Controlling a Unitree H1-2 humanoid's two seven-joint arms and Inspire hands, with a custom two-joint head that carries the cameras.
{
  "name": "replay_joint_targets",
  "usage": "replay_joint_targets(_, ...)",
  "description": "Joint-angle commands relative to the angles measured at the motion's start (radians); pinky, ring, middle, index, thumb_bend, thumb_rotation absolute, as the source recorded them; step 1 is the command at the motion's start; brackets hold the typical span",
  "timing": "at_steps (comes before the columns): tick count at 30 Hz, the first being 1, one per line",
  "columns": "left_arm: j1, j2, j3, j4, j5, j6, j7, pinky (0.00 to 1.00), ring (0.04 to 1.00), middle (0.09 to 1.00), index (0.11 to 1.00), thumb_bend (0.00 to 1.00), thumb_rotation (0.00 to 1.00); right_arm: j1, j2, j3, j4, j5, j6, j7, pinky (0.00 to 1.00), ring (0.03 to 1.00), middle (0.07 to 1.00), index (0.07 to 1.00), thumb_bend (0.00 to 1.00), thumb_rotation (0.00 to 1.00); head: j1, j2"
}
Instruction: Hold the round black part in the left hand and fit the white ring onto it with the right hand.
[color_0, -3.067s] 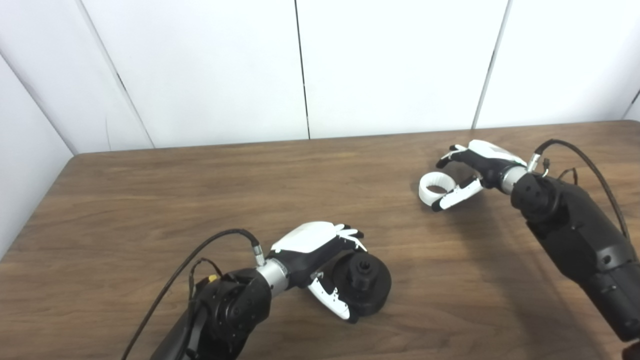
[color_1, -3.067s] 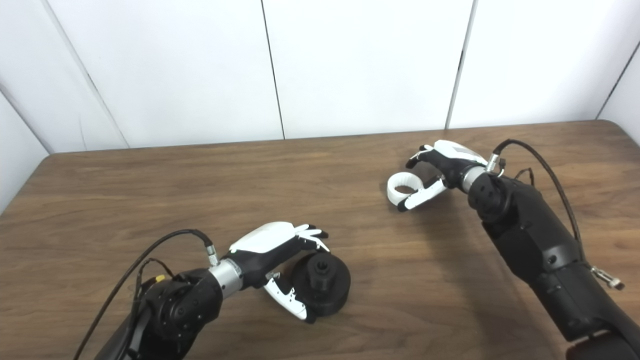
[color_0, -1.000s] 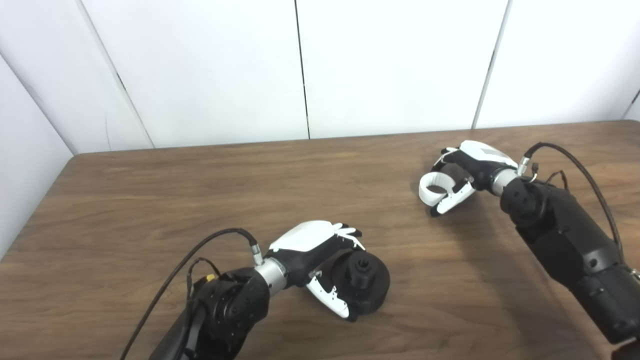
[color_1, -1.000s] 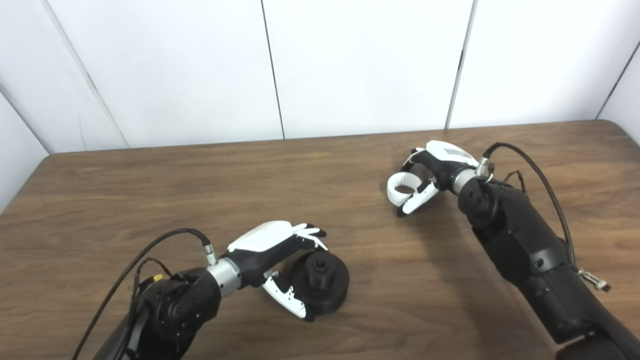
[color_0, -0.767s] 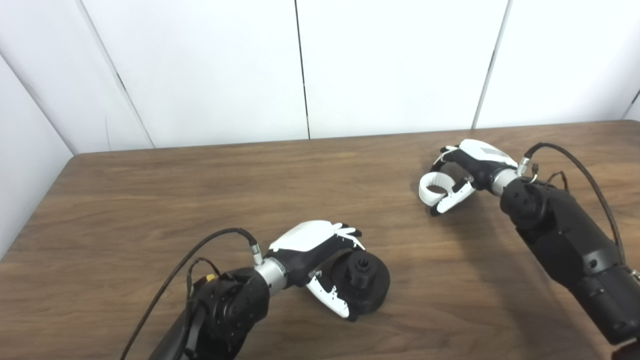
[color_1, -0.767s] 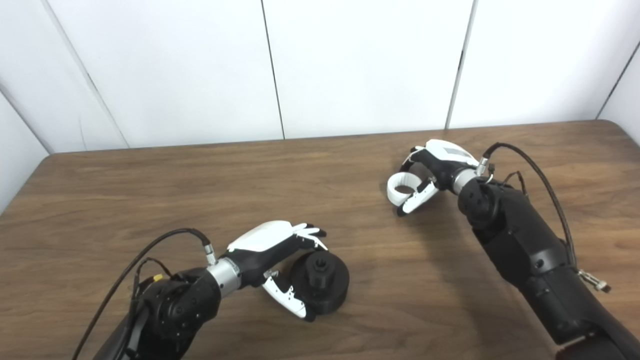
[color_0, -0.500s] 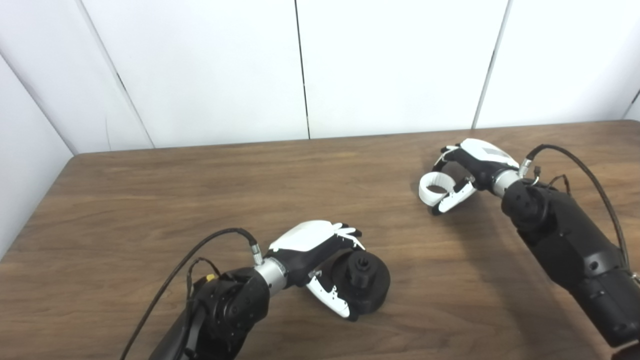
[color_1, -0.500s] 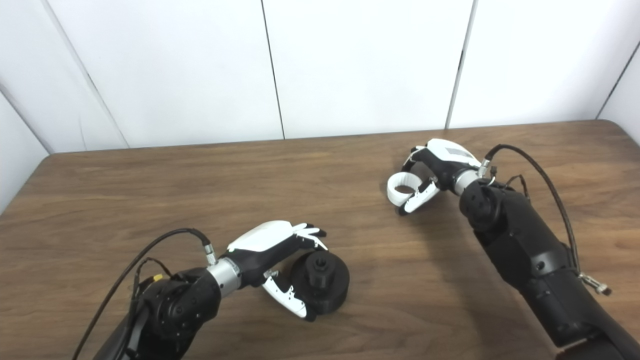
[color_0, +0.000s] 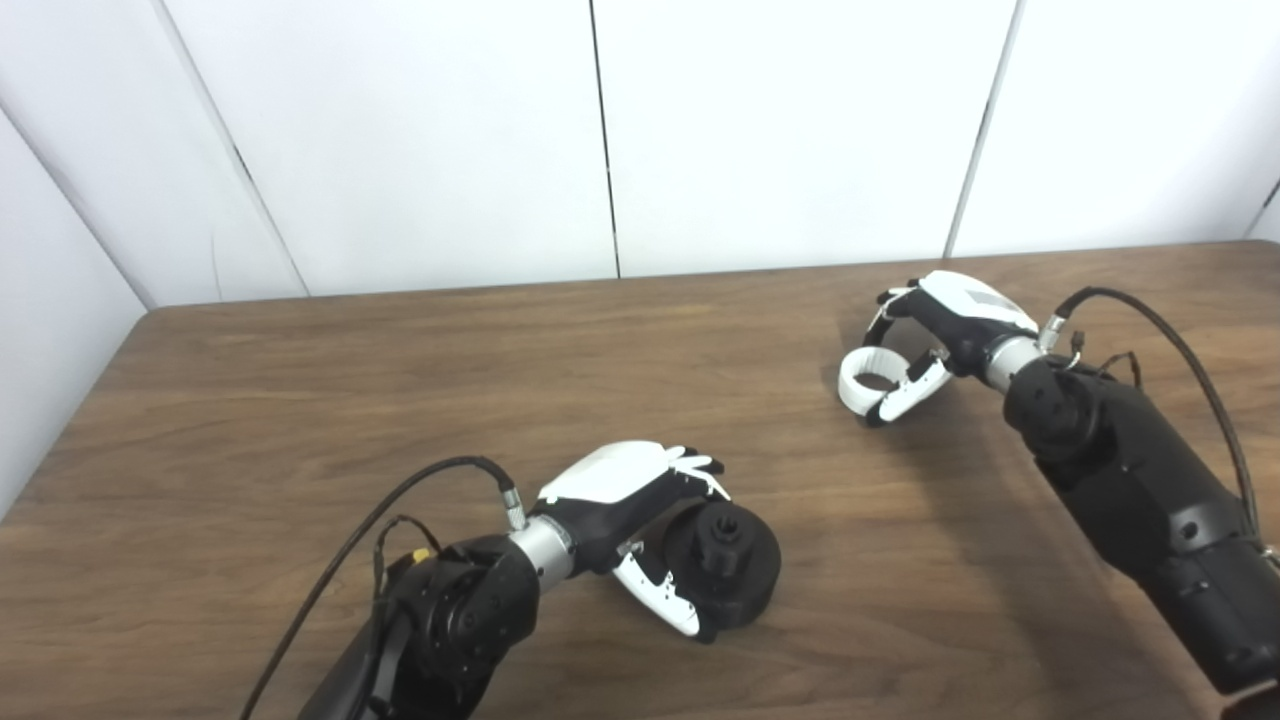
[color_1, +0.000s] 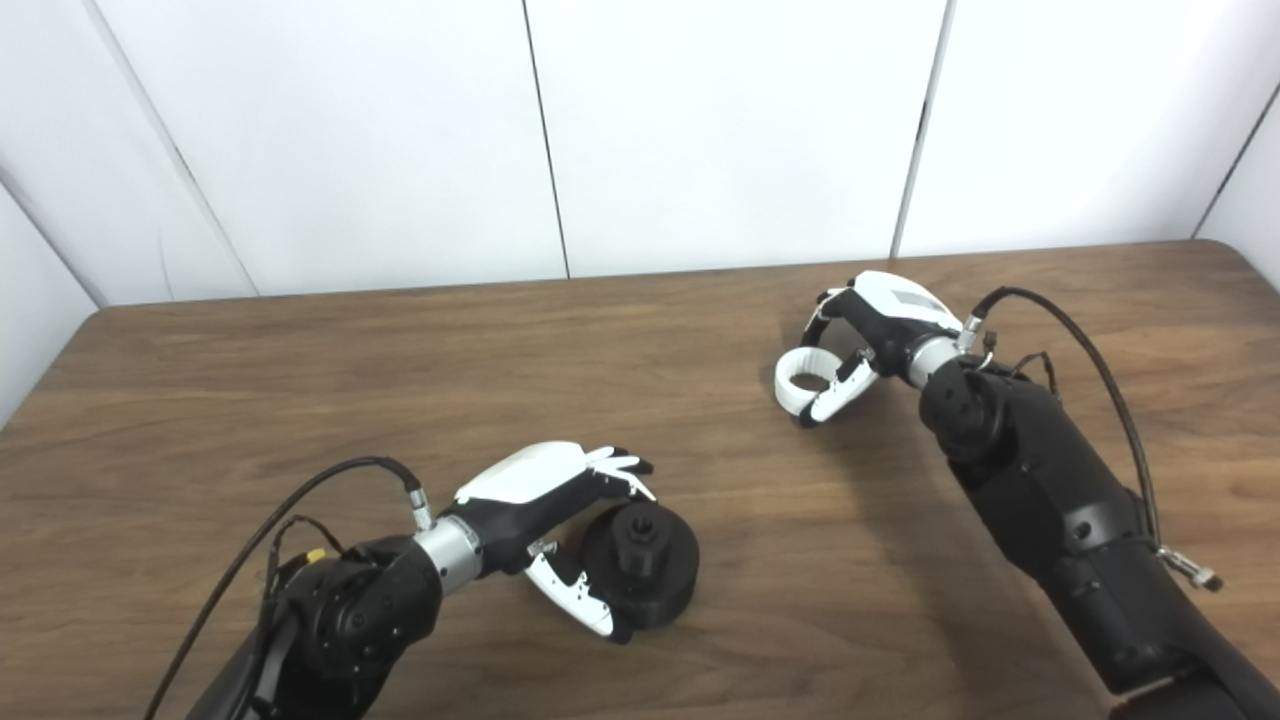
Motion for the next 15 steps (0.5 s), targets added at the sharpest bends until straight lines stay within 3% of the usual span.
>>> replay_joint_targets(1, -0.028, -0.002, 0.012, -0.032, 0.000, -0.017, 0.019, 0.95, 1.000, 0.960, 0.695, 0.92, 0.27, -0.034, -0.006, -0.020, -0.027, 0.006, -0.029, -0.028, 0.98, 1.000, 0.906, 0.580, 0.90, 0.17, -0.002, 0.001)
replay_joint_targets(15, -0.032, 0.000, 0.010, -0.032, -0.002, -0.017, 0.014, 0.95, 1.000, 0.964, 0.696, 0.92, 0.28, -0.031, -0.005, -0.026, -0.023, 0.020, -0.037, -0.039, 0.96, 1.000, 0.904, 0.572, 0.89, 0.16, -0.003, 0.002)
